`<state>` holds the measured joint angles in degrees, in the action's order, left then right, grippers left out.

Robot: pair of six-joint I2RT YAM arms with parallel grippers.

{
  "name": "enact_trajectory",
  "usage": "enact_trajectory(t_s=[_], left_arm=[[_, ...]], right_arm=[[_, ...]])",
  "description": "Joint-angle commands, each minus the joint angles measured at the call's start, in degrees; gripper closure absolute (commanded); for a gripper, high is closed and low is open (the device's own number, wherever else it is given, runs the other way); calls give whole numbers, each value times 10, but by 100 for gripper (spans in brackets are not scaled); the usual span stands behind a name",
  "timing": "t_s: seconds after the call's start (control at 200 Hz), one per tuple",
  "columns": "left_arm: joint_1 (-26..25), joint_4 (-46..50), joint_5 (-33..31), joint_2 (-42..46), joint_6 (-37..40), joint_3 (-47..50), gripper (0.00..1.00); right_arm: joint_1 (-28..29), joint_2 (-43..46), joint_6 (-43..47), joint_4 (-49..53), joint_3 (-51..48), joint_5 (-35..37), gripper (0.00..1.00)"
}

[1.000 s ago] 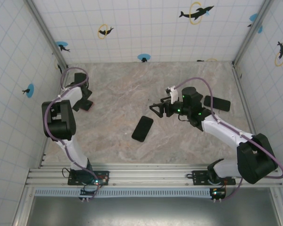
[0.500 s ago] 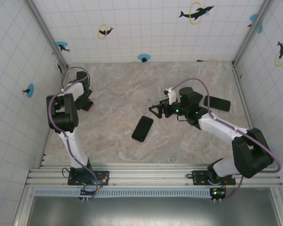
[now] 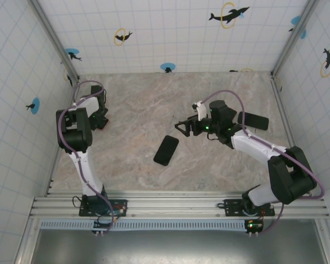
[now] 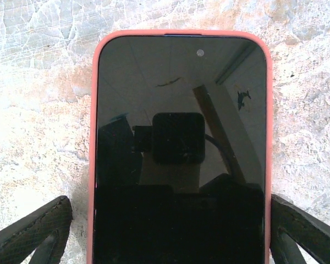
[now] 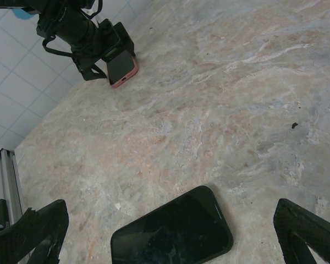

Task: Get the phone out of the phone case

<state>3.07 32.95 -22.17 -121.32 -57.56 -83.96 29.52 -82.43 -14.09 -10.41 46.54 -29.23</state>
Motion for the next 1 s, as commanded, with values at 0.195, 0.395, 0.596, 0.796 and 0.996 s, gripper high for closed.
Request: enact_trajectory(t_s=[0.195, 0.395, 0.596, 0.796, 0.996], left_arm=[[5, -18, 42, 3, -22, 56, 25], [4, -10, 41, 24, -9, 44, 36], [4, 10, 41, 69, 9, 21, 35], [-11, 18, 40, 129, 18, 28, 35], [-49, 33, 35, 185, 17, 30, 35]], right_arm=[[-4, -7, -7, 7, 24, -6, 2], [-5, -8, -29, 0, 21, -1, 2], [-5, -13, -55, -27, 14, -9, 2], [-3, -26, -92, -62, 12, -23, 2], [11, -41, -124, -103, 18, -18, 2]])
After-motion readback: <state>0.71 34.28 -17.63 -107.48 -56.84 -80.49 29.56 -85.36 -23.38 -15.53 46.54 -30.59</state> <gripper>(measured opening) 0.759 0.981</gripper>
